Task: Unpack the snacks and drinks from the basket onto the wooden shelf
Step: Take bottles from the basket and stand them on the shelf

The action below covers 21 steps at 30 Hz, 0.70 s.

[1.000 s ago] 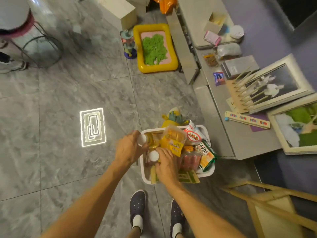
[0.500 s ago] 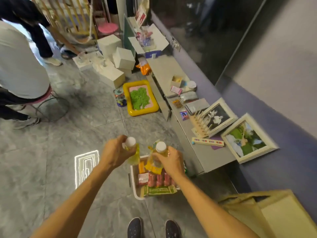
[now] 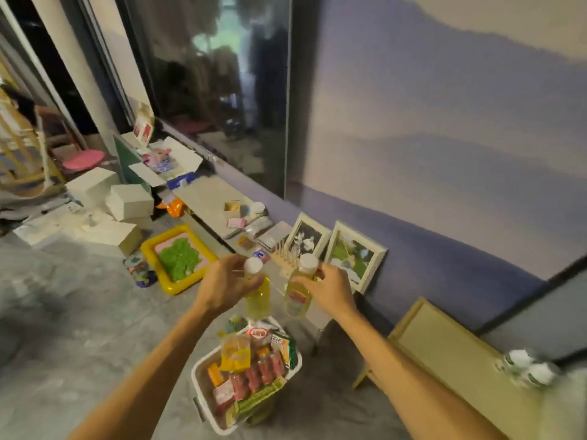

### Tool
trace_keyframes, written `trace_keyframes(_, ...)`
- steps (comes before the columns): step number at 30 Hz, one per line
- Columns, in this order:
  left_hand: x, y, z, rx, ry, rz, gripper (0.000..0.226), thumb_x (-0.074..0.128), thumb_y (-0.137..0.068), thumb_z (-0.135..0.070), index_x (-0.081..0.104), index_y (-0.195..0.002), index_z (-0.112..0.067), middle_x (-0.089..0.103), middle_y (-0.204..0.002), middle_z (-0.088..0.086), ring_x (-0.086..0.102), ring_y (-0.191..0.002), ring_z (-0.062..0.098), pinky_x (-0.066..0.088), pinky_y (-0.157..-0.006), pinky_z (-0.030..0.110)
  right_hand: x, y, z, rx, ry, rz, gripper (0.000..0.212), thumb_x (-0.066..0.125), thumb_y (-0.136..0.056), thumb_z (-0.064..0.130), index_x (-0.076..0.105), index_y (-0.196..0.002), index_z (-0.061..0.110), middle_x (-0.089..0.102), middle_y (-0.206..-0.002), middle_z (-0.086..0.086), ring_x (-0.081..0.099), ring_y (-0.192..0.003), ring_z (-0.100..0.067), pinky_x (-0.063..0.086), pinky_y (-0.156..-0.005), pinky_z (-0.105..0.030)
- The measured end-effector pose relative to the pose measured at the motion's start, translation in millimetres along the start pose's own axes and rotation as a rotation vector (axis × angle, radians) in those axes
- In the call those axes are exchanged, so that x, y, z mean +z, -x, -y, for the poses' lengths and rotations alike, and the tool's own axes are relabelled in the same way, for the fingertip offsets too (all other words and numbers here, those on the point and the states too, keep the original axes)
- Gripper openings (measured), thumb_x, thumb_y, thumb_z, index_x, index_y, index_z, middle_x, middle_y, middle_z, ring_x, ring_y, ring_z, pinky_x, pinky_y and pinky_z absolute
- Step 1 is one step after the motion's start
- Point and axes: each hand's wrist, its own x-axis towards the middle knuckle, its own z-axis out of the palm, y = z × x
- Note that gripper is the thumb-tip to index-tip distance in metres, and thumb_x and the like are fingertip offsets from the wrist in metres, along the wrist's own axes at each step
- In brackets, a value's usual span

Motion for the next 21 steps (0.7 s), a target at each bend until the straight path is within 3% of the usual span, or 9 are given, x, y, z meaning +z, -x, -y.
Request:
trace_keyframes(2,22,-13,-27,0.077,0.001,0.074,0.041,0.095,-0.075,-0.045,0.074,-0.105,-0.028,0.079,-0.098,-0.014,0.075,-0.087,-0.002,0.065,-0.077,0.035,-31,6,-11,0.056,0.031,-0.062,0.043,0.092,-0.075,0.053,0.077,-0.100,0.021,0.075,-0.091,0.014,0.066,-0.080,0.003,0.051,-0.063,-0.023)
trace_keyframes(5,61,-27,-65,0.166,0.021,0.179,0.044,0.095,-0.074,-0.046,0.073,-0.107,-0.027,0.078,-0.100,-0.012,0.075,-0.086,-0.001,0.065,-0.077,0.032,-78,18,-32,0.123,0.038,-0.184,0.048,0.091,-0.074,0.053,0.078,-0.107,0.021,0.078,-0.099,0.009,0.071,-0.090,-0.009,0.059,-0.075,-0.037)
trace_keyframes(9,122,-38,-120,0.248,0.037,0.325,0.050,0.093,-0.075,-0.049,0.072,-0.113,-0.024,0.076,-0.101,-0.014,0.075,-0.088,0.003,0.065,-0.079,0.034,-144,45,-61,0.230,0.055,-0.333,0.046,0.092,-0.078,0.044,0.077,-0.114,0.019,0.078,-0.104,0.007,0.071,-0.092,-0.010,0.049,-0.065,-0.024)
trace_keyframes(12,173,-42,-162,0.322,0.020,0.400,0.050,0.092,-0.076,-0.050,0.073,-0.113,-0.023,0.077,-0.101,-0.011,0.073,-0.088,0.002,0.065,-0.079,0.033,-189,62,-92,0.301,0.050,-0.437,0.046,0.093,-0.077,0.044,0.075,-0.112,0.020,0.077,-0.102,0.008,0.071,-0.092,-0.009,0.056,-0.073,-0.032)
trace_keyframes(17,271,-47,-217,0.402,-0.012,0.506,0.050,0.092,-0.072,-0.054,0.075,-0.110,-0.026,0.077,-0.097,-0.014,0.073,-0.085,-0.002,0.065,-0.075,0.032,-256,84,-148,0.381,0.024,-0.547,0.044,0.093,-0.079,0.038,0.075,-0.115,0.020,0.075,-0.103,0.007,0.070,-0.094,-0.011,0.048,-0.072,-0.026)
trace_keyframes(21,347,-41,-259,0.416,-0.022,0.612,0.044,0.094,-0.075,-0.046,0.070,-0.108,-0.027,0.075,-0.097,-0.014,0.070,-0.084,-0.005,0.052,-0.062,0.010,-302,89,-199,0.423,-0.008,-0.565,0.048,0.091,-0.081,0.037,0.072,-0.123,0.021,0.074,-0.110,0.008,0.069,-0.100,-0.012,0.053,-0.081,-0.029)
